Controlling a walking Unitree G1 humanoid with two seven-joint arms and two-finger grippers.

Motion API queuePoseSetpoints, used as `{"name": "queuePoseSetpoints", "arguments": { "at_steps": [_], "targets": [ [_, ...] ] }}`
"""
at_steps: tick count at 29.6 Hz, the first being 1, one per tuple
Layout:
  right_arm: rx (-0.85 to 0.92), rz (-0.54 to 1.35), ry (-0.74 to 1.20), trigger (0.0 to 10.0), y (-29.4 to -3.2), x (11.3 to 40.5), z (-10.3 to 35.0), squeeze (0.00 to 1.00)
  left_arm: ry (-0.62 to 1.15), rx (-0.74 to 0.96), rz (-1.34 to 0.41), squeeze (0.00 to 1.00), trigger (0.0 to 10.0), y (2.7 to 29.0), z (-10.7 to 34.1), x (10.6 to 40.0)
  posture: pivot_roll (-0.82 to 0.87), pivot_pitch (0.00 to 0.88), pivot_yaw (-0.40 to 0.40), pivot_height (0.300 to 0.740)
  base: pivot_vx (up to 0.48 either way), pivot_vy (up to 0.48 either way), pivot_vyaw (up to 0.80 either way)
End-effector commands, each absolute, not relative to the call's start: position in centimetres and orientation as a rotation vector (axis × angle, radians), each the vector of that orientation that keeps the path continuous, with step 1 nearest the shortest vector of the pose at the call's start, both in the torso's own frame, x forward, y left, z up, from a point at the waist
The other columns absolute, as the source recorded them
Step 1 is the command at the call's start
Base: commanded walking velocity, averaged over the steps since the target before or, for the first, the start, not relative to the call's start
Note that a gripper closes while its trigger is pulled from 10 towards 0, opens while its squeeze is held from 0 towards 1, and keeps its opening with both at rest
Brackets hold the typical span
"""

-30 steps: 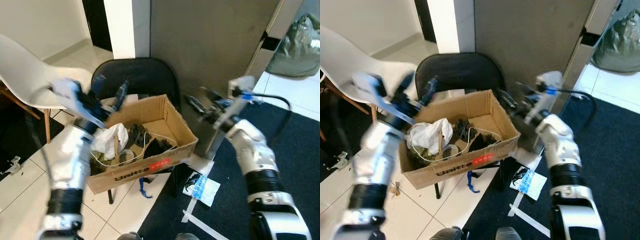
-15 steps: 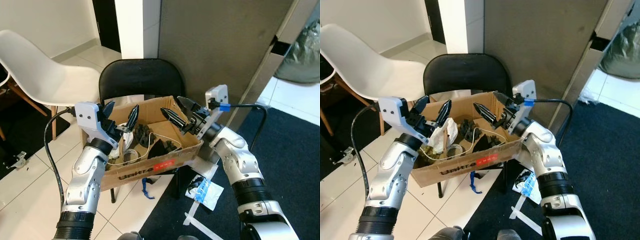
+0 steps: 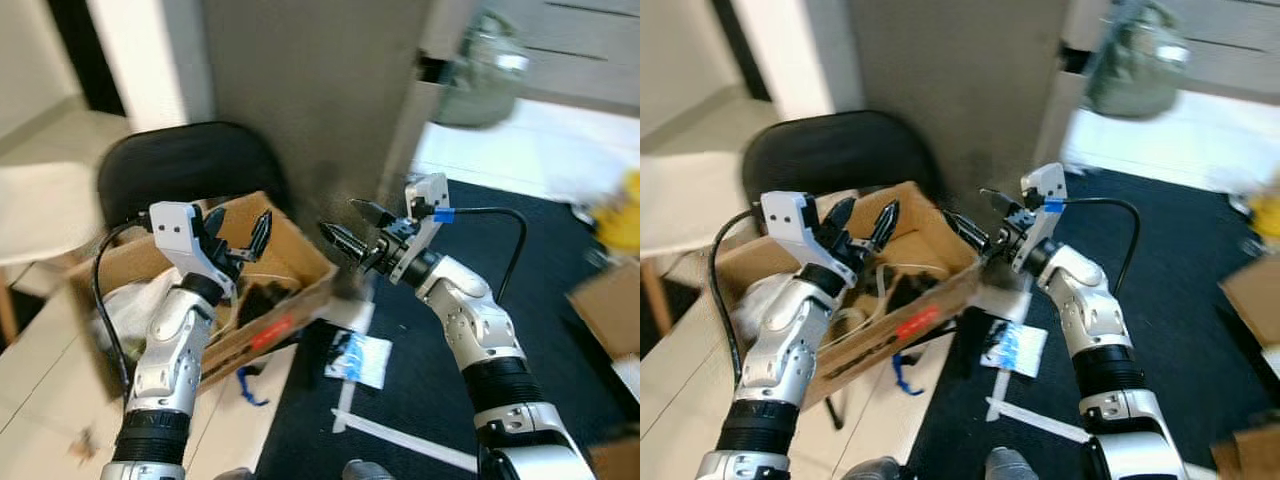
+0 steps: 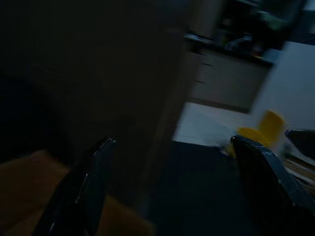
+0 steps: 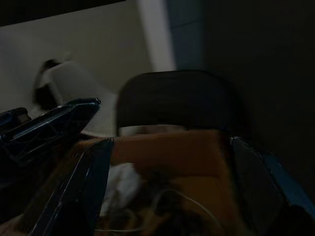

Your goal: Picking trash to rubbish bin

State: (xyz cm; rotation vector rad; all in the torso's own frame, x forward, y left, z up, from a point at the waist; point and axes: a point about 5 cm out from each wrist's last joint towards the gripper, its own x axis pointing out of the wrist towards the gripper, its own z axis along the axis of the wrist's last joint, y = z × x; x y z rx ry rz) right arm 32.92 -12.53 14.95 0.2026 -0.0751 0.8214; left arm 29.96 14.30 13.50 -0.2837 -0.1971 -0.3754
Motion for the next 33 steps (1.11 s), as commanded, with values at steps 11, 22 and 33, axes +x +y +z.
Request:
{"name": "queuePoseSetpoints", "arguments": {
  "at_steps": [11, 22, 33],
  "targets": [
    [0.205, 0.826, -0.038, 10.0, -12.54, 32.92, 14.56, 0.0, -0.181, -0.284, -0.398, 0.0, 10.0, 14.05, 13.09, 30.28, -0.04, 0.0, -0.011, 0.74, 0.0, 0.0, -0.8],
    [0.207, 0.829, -0.026, 10.0, -12.51, 32.94, 14.43, 0.0, -0.182, -0.274, -0.406, 0.0, 10.0, 14.02, 13.02, 30.38, -0.04, 0.0, -0.011, 0.74, 0.0, 0.0, -0.8],
    [0.209, 0.828, -0.024, 10.0, -12.45, 32.95, 14.46, 0.0, -0.184, -0.272, -0.411, 0.0, 10.0, 14.03, 13.07, 30.41, -0.04, 0.0, -0.014, 0.74, 0.0, 0.0, -0.79]
  ]
}}
